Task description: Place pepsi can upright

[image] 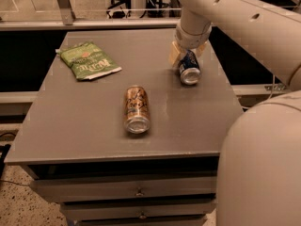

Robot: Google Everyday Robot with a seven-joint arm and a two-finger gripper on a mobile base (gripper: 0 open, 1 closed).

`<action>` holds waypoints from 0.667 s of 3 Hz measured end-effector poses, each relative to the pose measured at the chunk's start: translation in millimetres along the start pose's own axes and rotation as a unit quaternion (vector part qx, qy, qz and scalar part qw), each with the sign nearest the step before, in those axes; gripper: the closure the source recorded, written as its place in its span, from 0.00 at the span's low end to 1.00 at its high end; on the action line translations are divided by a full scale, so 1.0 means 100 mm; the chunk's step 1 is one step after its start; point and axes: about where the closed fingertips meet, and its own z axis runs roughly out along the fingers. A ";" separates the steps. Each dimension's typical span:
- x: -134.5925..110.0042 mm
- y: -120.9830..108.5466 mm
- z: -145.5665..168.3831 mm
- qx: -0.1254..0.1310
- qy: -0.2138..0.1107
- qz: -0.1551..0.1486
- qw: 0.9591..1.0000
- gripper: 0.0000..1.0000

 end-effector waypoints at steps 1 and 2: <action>-0.03 0.01 0.01 0.002 -0.001 0.001 1.000 0.62; -0.15 0.07 -0.12 -0.017 -0.045 -0.037 0.998 0.93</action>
Offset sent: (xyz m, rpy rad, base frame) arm 0.0078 0.0211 0.0306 0.0437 -0.1315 0.1916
